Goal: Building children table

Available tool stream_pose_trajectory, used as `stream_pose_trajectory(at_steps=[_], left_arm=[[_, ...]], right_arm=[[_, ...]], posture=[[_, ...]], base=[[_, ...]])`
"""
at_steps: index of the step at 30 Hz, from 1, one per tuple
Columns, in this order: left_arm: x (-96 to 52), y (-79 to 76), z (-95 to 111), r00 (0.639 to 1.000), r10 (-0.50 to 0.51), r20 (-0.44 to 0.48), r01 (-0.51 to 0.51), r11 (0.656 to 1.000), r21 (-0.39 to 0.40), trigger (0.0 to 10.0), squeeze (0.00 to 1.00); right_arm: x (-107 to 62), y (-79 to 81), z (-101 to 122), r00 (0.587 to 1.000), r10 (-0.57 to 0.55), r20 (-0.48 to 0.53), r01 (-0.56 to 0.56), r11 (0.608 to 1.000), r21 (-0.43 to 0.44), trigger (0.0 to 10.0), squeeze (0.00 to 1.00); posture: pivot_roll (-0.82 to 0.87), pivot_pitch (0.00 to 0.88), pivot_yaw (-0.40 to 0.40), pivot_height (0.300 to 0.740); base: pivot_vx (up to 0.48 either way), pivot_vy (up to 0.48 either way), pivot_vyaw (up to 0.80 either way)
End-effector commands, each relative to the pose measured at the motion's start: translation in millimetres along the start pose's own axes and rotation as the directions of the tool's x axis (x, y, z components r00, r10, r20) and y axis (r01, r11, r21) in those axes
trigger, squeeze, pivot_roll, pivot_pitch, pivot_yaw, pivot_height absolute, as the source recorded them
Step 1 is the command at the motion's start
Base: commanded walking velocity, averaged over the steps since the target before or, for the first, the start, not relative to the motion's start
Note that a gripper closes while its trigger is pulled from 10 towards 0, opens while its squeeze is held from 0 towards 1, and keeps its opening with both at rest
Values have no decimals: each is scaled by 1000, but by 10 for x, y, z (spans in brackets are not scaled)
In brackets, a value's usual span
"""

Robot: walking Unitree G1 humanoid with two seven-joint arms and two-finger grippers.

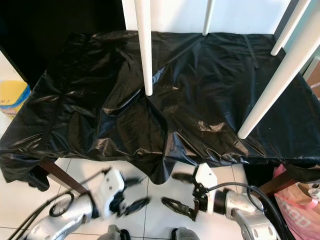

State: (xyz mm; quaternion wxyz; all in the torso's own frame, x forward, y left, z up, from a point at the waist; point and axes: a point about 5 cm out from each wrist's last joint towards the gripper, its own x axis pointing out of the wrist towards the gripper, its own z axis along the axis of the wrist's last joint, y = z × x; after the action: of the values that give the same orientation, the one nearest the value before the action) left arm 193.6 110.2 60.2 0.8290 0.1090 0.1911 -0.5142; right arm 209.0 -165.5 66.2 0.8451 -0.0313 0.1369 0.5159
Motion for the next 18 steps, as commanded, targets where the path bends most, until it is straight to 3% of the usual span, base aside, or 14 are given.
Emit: stream_pose_trajectory(at_steps=[1, 5, 6, 8, 10, 11, 14, 16, 17, 18], left_arm=[[11, -50, -64, 999, -40, -34, 40, 999, -4, 10000, 0], [68, -15, -288, 995, 57, -88, -66, 993, -99, 10000, 0], [100, 22, -402, 986, 116, -118, -131, 983, -132, 10000, 0], [220, 118, -808, 924, 297, -240, -347, 915, -207, 10000, 0], [266, 124, -948, 899, 335, -281, -405, 880, -249, 10000, 0], [292, 129, -1072, 869, 371, -328, -465, 840, -281, 10000, 0], [324, 113, -1229, 814, 417, -404, -550, 776, -309, 10000, 0], [317, 65, -1383, 758, 430, -490, -608, 738, -293, 10000, 0], [307, 44, -1421, 746, 427, -511, -616, 733, -287, 10000, 0], [289, -7, -1485, 728, 409, -550, -627, 721, -295, 10000, 0]], right_arm=[[16, 18, -37, 1000, 2, -8, -2, 1000, 4, 10000, 0], [22, -38, -259, 995, -74, -71, 77, 996, 43, 10000, 0], [39, -65, -356, 989, -121, -90, 127, 989, 71, 10000, 0], [128, -101, -699, 950, -267, -161, 293, 940, 173, 10000, 0], [143, -106, -855, 919, -330, -214, 372, 905, 205, 10000, 0], [138, -114, -983, 879, -391, -271, 452, 864, 220, 10000, 0], [113, -123, -1155, 795, -489, -358, 578, 789, 207, 10000, 0], [39, -93, -1349, 677, -571, -465, 709, 676, 201, 10000, 0], [16, -77, -1389, 652, -580, -489, 729, 656, 194, 10000, 0], [-36, -53, -1455, 606, -593, -530, 771, 603, 205, 10000, 0]], posture=[[-67, 127, -9, 740], [-61, 121, -9, 740], [-56, 111, -8, 740], [-52, 90, -12, 740], [-48, 84, -12, 740], [-49, 65, -15, 740], [-49, 53, -16, 740], [-48, 45, -16, 740], [-48, 45, -16, 740], [-51, 42, -17, 740]], base=[[0, 0, 0], [0, 0, 0], [0, 0, 0], [0, 0, 0], [0, 0, 0], [0, 0, 0], [0, 0, 0], [0, 0, 0], [0, 0, 0], [0, 0, 0]])
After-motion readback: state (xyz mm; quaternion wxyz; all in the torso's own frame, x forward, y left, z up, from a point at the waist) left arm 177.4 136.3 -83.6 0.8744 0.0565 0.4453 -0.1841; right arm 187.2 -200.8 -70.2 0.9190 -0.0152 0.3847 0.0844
